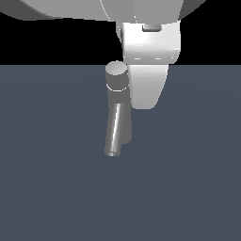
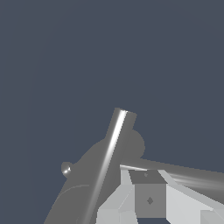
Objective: Turn on the faucet by rotating a designated handle.
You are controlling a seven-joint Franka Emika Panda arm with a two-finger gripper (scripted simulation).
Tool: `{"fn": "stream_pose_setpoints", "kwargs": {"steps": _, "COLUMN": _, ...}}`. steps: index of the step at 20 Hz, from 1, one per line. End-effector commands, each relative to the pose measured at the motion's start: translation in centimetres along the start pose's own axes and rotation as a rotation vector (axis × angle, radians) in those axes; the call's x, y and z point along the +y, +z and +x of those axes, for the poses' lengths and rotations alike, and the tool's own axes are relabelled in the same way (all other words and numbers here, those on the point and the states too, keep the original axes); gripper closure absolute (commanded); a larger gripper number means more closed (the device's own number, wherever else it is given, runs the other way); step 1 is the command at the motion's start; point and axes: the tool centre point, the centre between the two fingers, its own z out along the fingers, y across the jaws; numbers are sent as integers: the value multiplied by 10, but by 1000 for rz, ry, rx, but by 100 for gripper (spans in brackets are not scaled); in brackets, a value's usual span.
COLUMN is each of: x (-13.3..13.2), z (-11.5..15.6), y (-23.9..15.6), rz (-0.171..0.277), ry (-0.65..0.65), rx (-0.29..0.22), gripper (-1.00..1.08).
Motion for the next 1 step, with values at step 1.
{"fn": "stream_pose_setpoints", "kwargs": {"steps": 1, "x": 1, "z": 29, "y": 1, "rz": -5, "ry": 58, "rx": 27, "gripper": 108}}
